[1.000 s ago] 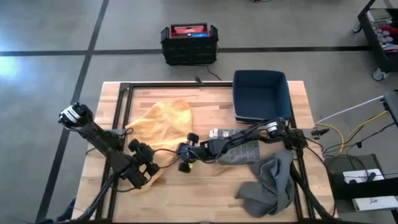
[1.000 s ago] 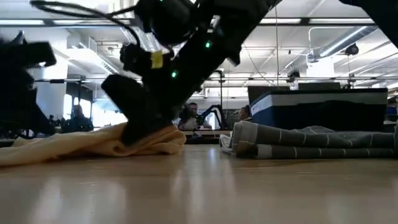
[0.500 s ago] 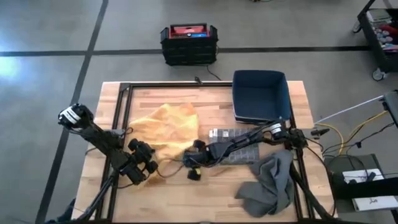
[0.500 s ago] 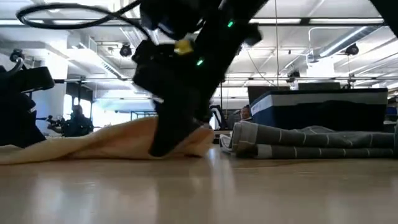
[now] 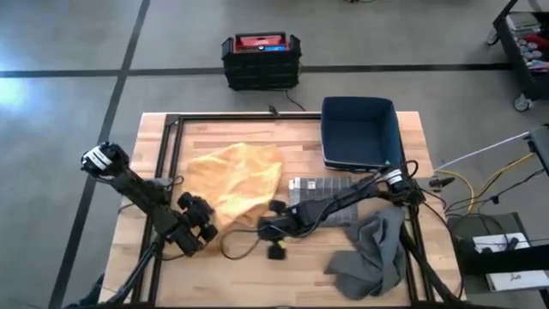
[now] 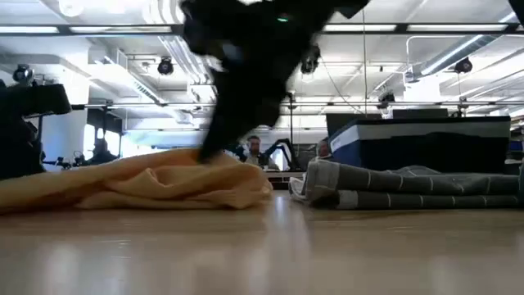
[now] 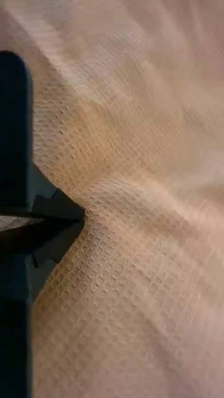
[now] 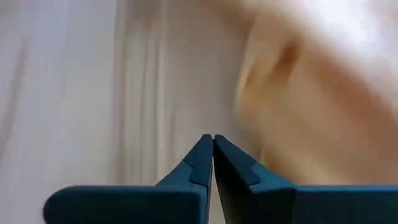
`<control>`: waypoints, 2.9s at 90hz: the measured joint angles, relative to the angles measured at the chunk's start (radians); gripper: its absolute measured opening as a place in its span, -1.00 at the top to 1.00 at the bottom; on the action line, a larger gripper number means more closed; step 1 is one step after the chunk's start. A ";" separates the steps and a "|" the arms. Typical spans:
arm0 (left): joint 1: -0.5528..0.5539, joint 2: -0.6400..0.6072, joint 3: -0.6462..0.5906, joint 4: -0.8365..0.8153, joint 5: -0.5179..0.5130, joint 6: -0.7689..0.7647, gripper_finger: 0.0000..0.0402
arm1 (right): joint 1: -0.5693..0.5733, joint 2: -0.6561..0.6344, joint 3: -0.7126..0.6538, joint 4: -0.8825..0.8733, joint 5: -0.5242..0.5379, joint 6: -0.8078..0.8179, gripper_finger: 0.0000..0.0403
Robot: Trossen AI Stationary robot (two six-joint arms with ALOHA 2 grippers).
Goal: Fold towel
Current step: Fold the yellow kitchen towel
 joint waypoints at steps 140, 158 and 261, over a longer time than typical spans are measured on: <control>0.001 0.008 -0.104 0.035 -0.053 -0.160 1.00 | 0.022 0.078 0.015 -0.201 -0.439 -0.078 1.00; 0.002 0.005 -0.080 0.029 -0.050 -0.136 1.00 | 0.024 0.025 0.009 -0.085 -0.359 -0.106 1.00; 0.006 -0.078 0.142 -0.141 0.047 0.125 1.00 | 0.169 -0.105 0.012 -0.352 -0.452 -0.090 1.00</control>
